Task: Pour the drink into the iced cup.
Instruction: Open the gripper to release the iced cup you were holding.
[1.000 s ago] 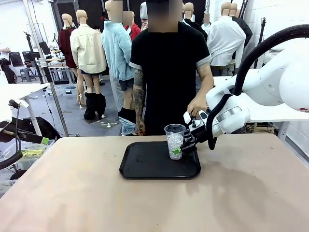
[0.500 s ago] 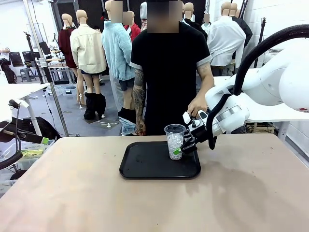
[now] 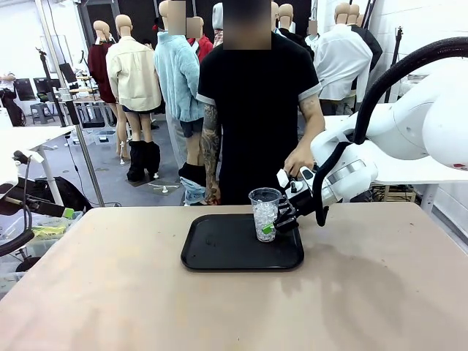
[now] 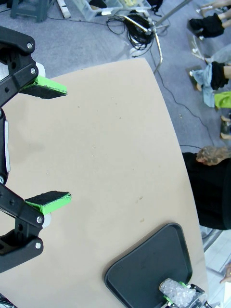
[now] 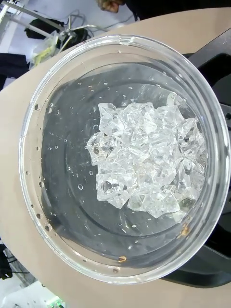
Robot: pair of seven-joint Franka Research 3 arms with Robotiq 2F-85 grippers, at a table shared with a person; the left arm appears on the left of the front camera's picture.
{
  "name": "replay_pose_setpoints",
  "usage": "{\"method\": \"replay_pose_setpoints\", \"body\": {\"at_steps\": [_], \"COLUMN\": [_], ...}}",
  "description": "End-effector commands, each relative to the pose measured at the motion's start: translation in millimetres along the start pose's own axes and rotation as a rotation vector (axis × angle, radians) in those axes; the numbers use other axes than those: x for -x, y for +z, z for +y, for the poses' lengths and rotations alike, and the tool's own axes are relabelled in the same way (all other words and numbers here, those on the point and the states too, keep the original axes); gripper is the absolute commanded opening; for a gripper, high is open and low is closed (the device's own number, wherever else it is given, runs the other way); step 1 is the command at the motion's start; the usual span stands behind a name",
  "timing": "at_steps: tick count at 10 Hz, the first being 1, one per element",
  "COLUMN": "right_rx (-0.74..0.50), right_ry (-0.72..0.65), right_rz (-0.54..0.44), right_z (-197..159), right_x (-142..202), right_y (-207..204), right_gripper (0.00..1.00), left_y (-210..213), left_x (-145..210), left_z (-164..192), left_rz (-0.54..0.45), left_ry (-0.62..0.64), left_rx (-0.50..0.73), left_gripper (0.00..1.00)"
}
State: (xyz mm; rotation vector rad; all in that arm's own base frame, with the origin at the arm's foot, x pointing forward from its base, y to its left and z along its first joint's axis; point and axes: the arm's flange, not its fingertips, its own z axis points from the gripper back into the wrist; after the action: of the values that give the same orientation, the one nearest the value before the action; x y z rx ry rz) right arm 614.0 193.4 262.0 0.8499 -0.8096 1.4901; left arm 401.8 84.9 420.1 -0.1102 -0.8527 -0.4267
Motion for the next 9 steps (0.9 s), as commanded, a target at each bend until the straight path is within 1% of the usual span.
{"method": "replay_pose_setpoints", "body": {"at_steps": [1, 6, 7, 9], "right_rx": [0.003, 0.003, 0.012, 0.026], "right_ry": [-0.003, 0.001, 0.005, 0.026], "right_rz": [-0.002, 0.004, 0.003, -0.003], "right_z": [0, 2, 5, 14], "right_x": [1, -2, -5, -11], "right_y": [0, -1, 1, 11], "right_gripper": [0.65, 0.65, 0.58, 0.58], "left_y": [-1, -1, -1, -1], "left_x": [2, 2, 2, 2], "left_z": [0, 0, 0, 0], "left_rz": [-0.010, -0.010, -0.010, -0.010], "left_ry": [0.003, 0.003, 0.003, 0.003], "left_rx": [-0.013, -0.013, -0.013, -0.013], "left_gripper": [1.00, 1.00, 1.00, 1.00]}}
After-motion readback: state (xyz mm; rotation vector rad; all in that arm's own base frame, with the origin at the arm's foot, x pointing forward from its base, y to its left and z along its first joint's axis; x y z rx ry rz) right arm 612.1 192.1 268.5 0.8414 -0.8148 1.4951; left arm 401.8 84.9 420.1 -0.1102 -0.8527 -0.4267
